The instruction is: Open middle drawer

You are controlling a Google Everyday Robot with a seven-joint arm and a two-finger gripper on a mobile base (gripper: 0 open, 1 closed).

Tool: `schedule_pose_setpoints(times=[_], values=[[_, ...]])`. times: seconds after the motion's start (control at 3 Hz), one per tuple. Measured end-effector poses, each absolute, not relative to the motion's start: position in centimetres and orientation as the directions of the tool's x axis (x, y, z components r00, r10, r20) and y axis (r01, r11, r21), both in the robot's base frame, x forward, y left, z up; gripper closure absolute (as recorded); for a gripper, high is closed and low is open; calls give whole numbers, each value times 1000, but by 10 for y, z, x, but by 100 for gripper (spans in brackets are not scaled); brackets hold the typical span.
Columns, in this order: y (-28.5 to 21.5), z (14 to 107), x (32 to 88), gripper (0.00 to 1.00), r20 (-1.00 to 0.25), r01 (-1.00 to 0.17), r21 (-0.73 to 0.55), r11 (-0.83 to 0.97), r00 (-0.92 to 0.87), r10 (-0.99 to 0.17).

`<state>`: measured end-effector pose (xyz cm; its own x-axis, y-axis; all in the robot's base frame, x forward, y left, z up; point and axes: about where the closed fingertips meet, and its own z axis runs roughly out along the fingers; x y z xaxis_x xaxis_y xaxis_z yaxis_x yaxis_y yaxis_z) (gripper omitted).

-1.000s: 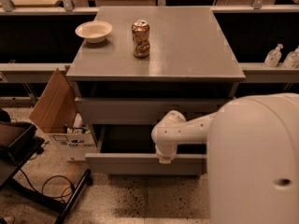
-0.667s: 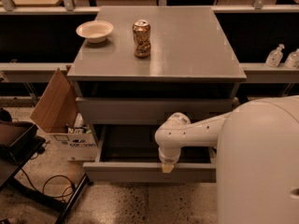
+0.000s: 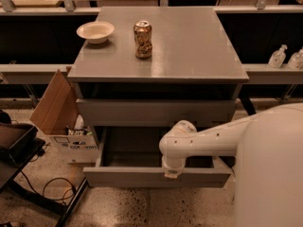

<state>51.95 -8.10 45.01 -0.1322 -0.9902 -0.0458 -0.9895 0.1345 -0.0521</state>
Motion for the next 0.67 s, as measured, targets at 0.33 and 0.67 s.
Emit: schedule_pose_setpoints(times=[0.33,0.67], values=[[-82,452,503,100,-52,-988,-30,153,-151,-987],[-82,452,498,100,-53,-988,-23,155,-154,-987]])
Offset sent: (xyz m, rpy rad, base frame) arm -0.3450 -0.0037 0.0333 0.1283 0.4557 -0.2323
